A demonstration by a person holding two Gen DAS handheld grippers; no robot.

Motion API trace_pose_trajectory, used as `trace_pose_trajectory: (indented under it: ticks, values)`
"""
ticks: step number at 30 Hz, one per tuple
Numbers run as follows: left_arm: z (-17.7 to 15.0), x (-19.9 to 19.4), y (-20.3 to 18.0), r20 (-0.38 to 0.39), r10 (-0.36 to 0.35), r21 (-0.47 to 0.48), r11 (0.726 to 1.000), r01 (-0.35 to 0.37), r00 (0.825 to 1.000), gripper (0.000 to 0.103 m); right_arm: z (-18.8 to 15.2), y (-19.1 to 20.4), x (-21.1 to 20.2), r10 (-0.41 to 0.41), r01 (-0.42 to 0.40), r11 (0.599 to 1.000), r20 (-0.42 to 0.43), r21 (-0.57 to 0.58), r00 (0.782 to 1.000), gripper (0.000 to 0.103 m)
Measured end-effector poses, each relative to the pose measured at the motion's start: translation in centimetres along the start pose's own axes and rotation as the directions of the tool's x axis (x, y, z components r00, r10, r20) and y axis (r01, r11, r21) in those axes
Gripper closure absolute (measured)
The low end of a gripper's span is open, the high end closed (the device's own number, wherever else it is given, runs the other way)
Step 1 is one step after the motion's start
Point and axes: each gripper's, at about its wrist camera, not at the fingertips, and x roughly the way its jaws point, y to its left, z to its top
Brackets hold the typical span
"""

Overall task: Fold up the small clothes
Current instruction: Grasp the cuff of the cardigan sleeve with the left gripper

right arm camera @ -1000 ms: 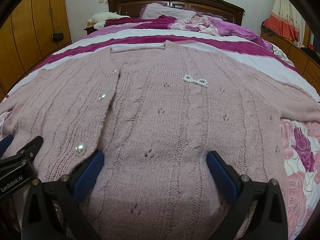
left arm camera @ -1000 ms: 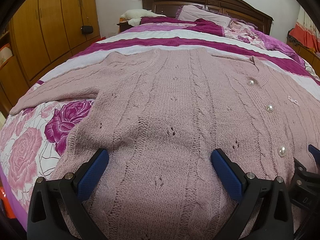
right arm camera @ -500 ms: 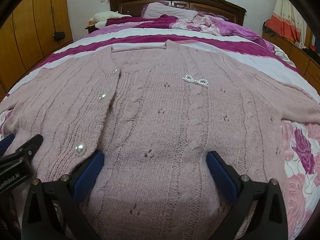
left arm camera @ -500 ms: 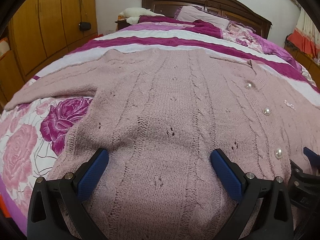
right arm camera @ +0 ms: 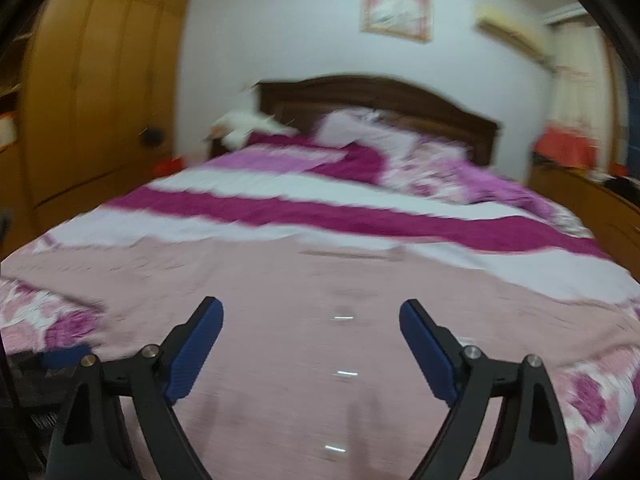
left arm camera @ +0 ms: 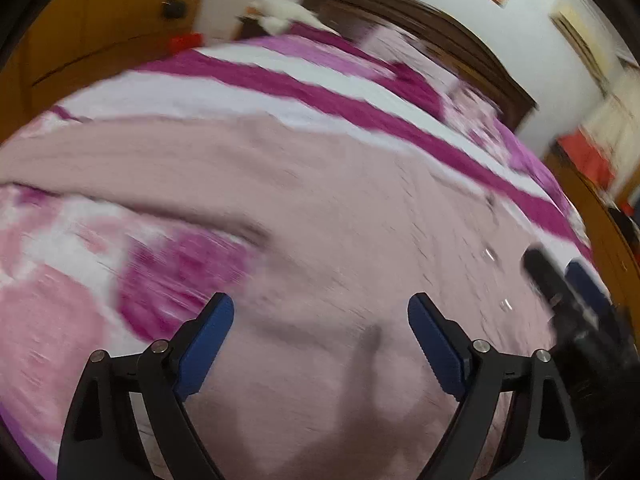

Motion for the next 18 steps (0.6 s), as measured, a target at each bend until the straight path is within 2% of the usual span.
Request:
trace_pose_trajectory:
  ticks: [2,4,7,8,9,10,12,13,15,16,18]
  values:
    - [1.5,-0.9,1.9,0.068,0.141,-0.001,0.990,-0.141,0.988,0.032,0.4,1.9,1.5,-0.011,0.011,0.999,-0.024,-0.034,1.000,0.015]
    - [2.7,-1.3,3.8,0.095,0.230,-0.032,0.973,-0.228,0.968,0.032,0.6,3.7,2.6,-0.015,0.012,0.999,-0.055,-0.043,0.998,0.015]
    - [4.1,-2.0,6.5,0.114,0.221,-0.132,0.970,-0.206,0.969,0.032,0.4,5.6,5.3,0.091,-0.091,0.996,-0.126,0.004,0.988,0.014]
    - [4.5,-2.3,7.1,0.153,0.229,-0.146,0.967,-0.207,0.961,0.032,-0.3,6.4,7.1,0.131,-0.130,0.991,-0.173,0.018,0.976,0.009]
    - [4.8,-2.6,7.4,0.187,0.253,-0.149,0.962,-0.227,0.949,0.032,-1.4,7.2,9.2,0.172,-0.169,0.985,-0.244,0.036,0.954,0.004]
    - [5.0,-2.8,7.8,0.215,0.282,-0.155,0.955,-0.252,0.935,0.032,-2.7,8.3,11.9,0.162,-0.165,0.986,-0.377,0.026,0.912,0.000]
    - [5.3,-2.9,9.3,0.228,0.307,-0.205,0.943,-0.262,0.924,0.032,-2.4,8.8,12.2,0.116,-0.138,0.990,-0.353,-0.037,0.928,0.000]
    - [5.6,-2.9,10.3,0.219,0.316,-0.231,0.936,-0.266,0.923,0.032,-2.8,8.9,12.4,0.116,-0.140,0.989,-0.374,-0.038,0.920,0.000]
    - [6.3,-2.8,13.2,0.188,0.368,-0.282,0.908,-0.309,0.911,0.032,-2.8,8.3,12.2,0.149,-0.160,0.987,-0.364,-0.001,0.920,0.000]
    - [6.8,-2.5,14.9,0.166,0.407,-0.323,0.883,-0.341,0.898,0.032,-3.0,8.2,12.1,0.158,-0.166,0.986,-0.363,0.012,0.918,0.000]
    - [7.6,-2.3,19.5,0.112,0.454,-0.425,0.826,-0.371,0.884,0.032,-3.1,8.2,12.0,0.159,-0.166,0.986,-0.357,0.010,0.920,0.000]
